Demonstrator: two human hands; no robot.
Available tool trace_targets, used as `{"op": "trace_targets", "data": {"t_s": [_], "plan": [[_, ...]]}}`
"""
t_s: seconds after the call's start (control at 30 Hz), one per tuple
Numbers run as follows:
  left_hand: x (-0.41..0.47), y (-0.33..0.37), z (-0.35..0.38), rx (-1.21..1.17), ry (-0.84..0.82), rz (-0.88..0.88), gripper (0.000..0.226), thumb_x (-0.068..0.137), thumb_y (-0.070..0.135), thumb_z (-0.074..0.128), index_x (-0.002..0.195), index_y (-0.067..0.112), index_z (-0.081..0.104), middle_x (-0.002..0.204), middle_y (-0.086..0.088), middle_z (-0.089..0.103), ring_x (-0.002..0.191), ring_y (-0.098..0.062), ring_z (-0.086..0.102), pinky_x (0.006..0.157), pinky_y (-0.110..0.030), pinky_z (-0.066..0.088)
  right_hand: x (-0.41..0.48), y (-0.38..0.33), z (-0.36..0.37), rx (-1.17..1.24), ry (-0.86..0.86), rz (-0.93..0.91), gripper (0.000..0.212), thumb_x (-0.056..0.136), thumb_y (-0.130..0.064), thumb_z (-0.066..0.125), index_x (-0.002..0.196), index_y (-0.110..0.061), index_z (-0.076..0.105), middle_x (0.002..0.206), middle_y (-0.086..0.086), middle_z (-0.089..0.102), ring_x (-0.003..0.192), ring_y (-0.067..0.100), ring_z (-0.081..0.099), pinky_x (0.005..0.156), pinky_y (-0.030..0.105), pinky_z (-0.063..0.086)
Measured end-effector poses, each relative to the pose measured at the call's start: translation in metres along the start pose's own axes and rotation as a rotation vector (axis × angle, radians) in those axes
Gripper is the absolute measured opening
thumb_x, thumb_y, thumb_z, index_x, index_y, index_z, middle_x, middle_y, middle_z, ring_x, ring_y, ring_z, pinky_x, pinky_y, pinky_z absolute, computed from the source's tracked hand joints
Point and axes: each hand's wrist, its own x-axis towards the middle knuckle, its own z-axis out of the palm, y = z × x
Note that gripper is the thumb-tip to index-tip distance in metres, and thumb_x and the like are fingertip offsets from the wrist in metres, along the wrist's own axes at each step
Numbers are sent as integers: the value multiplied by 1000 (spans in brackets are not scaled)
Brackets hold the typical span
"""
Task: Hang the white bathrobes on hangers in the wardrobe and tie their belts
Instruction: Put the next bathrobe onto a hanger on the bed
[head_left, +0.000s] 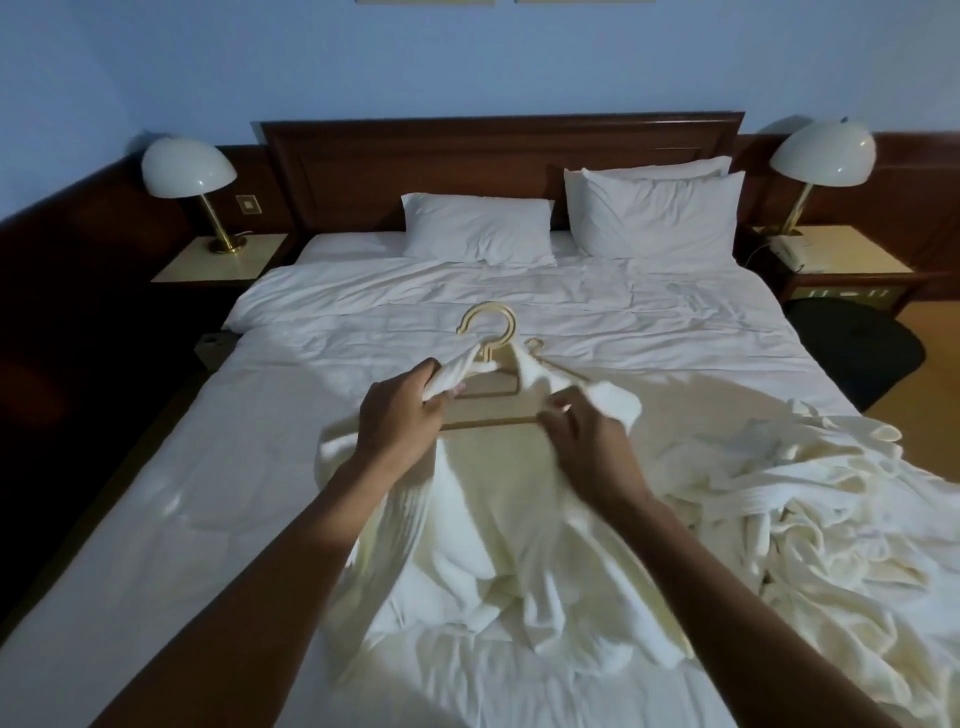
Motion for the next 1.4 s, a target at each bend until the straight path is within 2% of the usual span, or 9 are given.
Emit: {"op": "trace_targets", "data": {"t_s": [0.13,0.23,0.3,0.5,0.63,0.83,1.1,1.27,1.4], "plan": [[5,6,-16,-139,-84,46,40,89,58,68,79,21,56,66,-2,63,65,-12,60,63,-28,43,-17,5,0,10,-112,-154,20,94,-9,67,105,-22,77,96,-14,75,85,3,68,84,33,56],[1,8,-23,-226,-149,68,31,88,45,76,77,20,60,73,1,66,67,-6,60,63,-25,42,-3,8,-21,-176,209,-251,35,84,-31,80,115,-22,66,109,-7,66,101,17,57,89,39,49],[0,11,-20,-221,-185,109,32,86,47,78,79,20,61,70,4,65,65,-10,59,62,-29,43,8,4,-25,-374,45,-256,58,83,-50,76,131,-24,55,124,0,60,116,24,51,94,41,42],[-7,7,-1,-71,102,289,28,81,45,81,99,26,71,85,13,61,83,-12,57,74,-35,48,17,3,-11,-124,-149,-161,12,93,-36,69,95,-26,63,81,-10,62,87,28,64,74,35,46],[-23,-21,16,-47,238,-35,100,76,57,83,156,24,32,159,-7,33,148,-25,29,114,-43,26,29,-2,-20,-25,-69,-118,15,92,-31,71,86,-17,66,69,-8,61,69,8,56,68,32,44],[-23,-55,52,-467,-26,-503,147,46,73,91,161,34,7,165,4,29,147,-12,36,123,-47,28,58,-44,-76,101,8,-164,36,96,-33,67,64,-30,49,58,-14,46,56,2,40,56,27,32],[34,64,92,-597,-559,-224,112,56,66,92,143,17,41,135,3,60,121,-12,58,105,-15,38,133,-125,-129,132,253,-203,36,92,-38,68,66,-16,55,63,-8,49,58,9,45,58,31,37],[17,103,157,-611,-316,-240,117,34,88,84,133,35,52,116,15,74,110,-8,68,97,-32,55,151,-150,-132,469,323,-103,29,92,-31,70,77,-7,65,69,-1,57,65,12,55,62,32,45],[45,104,139,-677,-205,-405,57,66,39,89,115,18,67,106,-4,76,100,-25,72,81,-32,58,156,-146,-148,364,413,-116,30,93,-34,69,76,-10,63,69,-3,60,65,12,58,62,31,47]]}}
